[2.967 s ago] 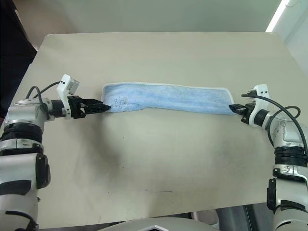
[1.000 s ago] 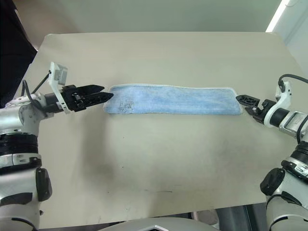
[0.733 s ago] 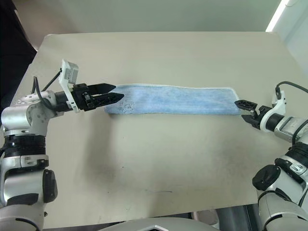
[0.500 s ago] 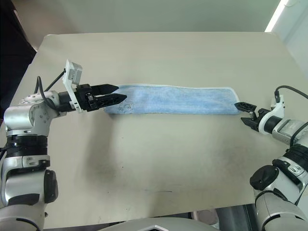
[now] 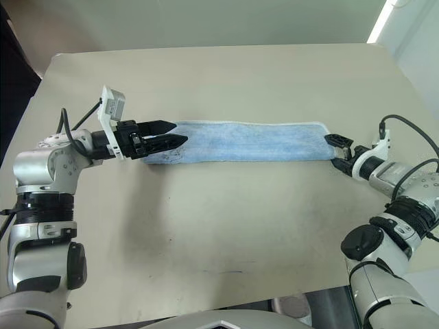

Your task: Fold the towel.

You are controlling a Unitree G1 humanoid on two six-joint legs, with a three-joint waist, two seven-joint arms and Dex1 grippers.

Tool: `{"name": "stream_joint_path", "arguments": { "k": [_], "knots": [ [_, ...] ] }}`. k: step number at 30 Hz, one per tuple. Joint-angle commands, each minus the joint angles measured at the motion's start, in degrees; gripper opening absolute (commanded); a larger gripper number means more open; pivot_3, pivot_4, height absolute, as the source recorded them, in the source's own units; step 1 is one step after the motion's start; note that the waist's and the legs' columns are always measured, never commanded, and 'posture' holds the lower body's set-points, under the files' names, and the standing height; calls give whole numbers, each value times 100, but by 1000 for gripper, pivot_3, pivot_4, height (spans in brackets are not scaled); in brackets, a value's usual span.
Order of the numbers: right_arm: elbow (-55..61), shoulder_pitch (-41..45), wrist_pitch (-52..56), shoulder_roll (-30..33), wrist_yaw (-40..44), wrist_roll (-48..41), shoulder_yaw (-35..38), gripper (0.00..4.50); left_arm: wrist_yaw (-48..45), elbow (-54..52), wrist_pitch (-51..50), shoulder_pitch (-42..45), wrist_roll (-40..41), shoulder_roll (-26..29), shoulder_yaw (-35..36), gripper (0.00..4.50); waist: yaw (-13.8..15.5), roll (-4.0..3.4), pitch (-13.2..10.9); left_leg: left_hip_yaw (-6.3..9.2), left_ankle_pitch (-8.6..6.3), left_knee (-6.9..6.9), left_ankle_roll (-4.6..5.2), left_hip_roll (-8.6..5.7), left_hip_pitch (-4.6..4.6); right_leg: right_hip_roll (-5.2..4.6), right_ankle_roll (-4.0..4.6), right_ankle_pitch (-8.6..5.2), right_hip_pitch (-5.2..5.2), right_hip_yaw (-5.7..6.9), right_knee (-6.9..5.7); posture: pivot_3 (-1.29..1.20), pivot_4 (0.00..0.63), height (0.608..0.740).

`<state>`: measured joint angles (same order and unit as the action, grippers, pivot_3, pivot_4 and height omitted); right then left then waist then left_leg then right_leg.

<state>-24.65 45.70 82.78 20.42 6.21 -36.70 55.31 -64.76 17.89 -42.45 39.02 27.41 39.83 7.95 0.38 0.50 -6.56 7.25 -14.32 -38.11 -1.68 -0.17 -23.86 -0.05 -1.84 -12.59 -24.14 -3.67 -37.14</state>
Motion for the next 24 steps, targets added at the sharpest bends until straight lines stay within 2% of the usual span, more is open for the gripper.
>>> {"name": "stream_joint_path", "arguments": {
  "k": [1,8,14,21,24],
  "knots": [
    [-309,165,-392,23,59,-16,-263,4463,20,-228,-1,35,114,29,49,4500,1,0,0,0,0,0,0,0,0,0,0,0,0,0,0,0,150,740],
    [-582,196,-746,-18,106,-91,-635,4463,62,-337,-21,-15,166,20,56,4500,-1,1,1,0,0,-1,-1,0,0,0,2,3,1,-1,0,0,150,740],
    [-517,23,-841,-13,2,-158,-675,2567,69,-562,-79,-145,223,37,29,4500,-1,0,0,0,2,1,-1,1,0,1,3,6,0,0,1,0,150,740],
    [-301,-84,-841,48,-79,-299,-627,17,46,-649,-50,-215,250,21,-71,4500,9,0,0,0,2,7,-1,1,-2,0,3,6,0,0,8,0,150,740],
    [-98,-115,-852,78,-99,-378,-611,17,39,-625,-25,-214,272,22,-105,4500,39,-1,0,0,2,6,-1,0,-3,-1,3,6,0,1,8,0,150,740]
  ]
}}
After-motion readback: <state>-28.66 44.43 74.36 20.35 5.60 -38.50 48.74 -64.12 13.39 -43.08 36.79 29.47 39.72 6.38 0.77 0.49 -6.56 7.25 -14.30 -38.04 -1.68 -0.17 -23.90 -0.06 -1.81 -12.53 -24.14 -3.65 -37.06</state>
